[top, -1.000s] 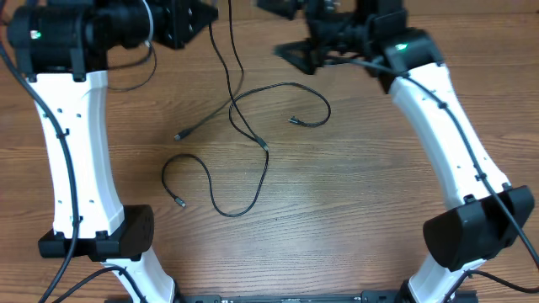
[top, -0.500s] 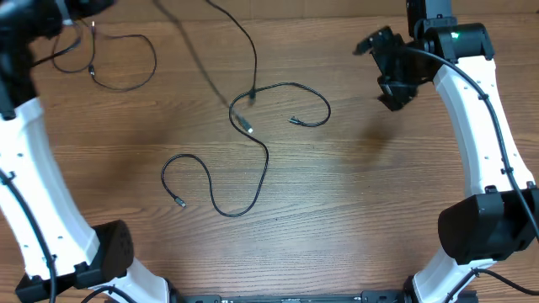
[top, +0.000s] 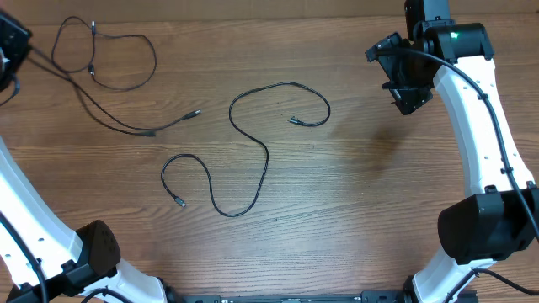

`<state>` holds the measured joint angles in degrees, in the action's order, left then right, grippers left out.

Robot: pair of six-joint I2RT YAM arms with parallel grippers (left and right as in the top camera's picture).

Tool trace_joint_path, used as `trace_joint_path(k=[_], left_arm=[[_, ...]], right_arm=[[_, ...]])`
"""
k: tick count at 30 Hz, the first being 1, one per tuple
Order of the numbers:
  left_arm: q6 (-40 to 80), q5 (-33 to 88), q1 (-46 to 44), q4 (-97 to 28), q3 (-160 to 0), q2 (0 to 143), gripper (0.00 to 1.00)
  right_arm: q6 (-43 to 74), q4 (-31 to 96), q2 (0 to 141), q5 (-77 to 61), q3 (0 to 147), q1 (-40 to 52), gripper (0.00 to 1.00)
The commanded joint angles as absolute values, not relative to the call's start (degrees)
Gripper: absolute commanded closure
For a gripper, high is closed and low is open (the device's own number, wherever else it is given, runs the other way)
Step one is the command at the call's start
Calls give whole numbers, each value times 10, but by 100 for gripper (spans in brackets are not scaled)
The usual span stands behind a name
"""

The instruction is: Untangle cables

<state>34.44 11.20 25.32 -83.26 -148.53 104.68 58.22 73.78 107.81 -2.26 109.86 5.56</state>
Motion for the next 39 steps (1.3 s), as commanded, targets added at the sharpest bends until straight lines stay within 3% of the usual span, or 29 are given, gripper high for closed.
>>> trace_joint_path(k=[1, 15, 24, 28, 34, 39], left_arm=[[360, -37, 259, -826, -1490, 1062, 96], [343, -155, 317, -703, -1490, 1207, 96], [357, -154, 349, -613, -1490, 1299, 96], [300, -121, 348, -559, -1490, 1328, 96], [276, -112, 348, -588, -1490, 1386, 96], [274, -111, 346, -645, -1490, 1433, 85]], right_arm=[[577, 741, 1072, -11, 1103, 55, 0], [519, 758, 1072, -11, 1103, 55, 0], [520, 762, 1072, -20, 1103, 55, 0], [520, 764, 1072, -22, 1103, 56, 0], [520, 760, 1073, -22, 1103, 56, 0], [520, 761, 1073, -22, 1103, 56, 0]])
